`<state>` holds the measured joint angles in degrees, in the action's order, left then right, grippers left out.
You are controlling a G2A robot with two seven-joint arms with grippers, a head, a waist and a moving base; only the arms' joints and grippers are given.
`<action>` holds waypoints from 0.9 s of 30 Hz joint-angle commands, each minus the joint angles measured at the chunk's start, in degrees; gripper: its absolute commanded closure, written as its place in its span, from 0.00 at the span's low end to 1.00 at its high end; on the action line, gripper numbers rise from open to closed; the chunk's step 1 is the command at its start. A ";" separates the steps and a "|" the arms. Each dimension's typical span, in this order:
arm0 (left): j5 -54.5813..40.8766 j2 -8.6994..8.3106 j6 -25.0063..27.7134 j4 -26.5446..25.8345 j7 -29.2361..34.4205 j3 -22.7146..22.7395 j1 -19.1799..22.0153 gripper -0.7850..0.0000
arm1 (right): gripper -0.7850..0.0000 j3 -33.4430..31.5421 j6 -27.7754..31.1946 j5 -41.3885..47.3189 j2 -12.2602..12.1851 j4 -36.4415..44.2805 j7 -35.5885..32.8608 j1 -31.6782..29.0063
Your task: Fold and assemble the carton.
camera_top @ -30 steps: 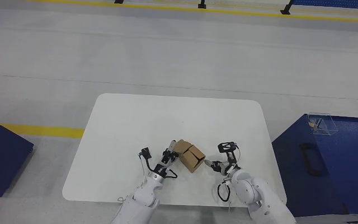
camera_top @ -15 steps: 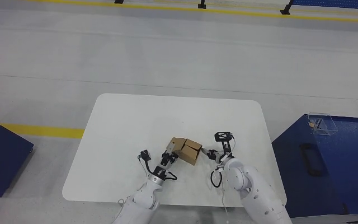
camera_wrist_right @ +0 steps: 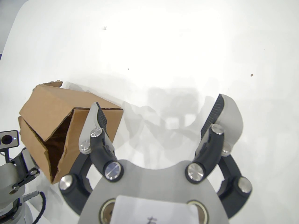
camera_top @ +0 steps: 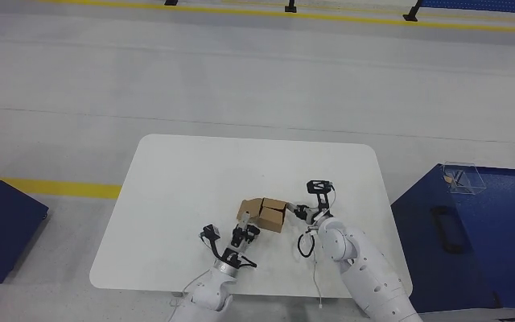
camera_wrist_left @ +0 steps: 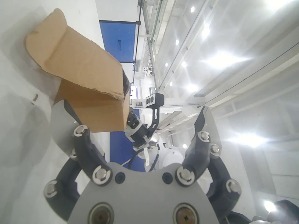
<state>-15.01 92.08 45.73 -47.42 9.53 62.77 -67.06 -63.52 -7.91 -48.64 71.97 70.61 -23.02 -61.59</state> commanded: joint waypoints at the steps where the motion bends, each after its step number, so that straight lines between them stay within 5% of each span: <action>1: -2.74 0.06 0.01 0.59 0.72 0.53 0.50 0.00 | 0.00 -0.16 0.09 0.09 0.03 -0.04 -0.01 -0.14; 27: -5.08 2.42 -2.42 9.17 -5.67 -0.15 6.61 0.00 | 0.00 -3.30 0.93 -1.89 -0.22 3.59 -0.96 -3.57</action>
<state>-20.23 94.41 43.25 -38.62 4.17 62.67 -60.79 -66.66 -7.03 -50.46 71.77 74.04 -23.87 -65.05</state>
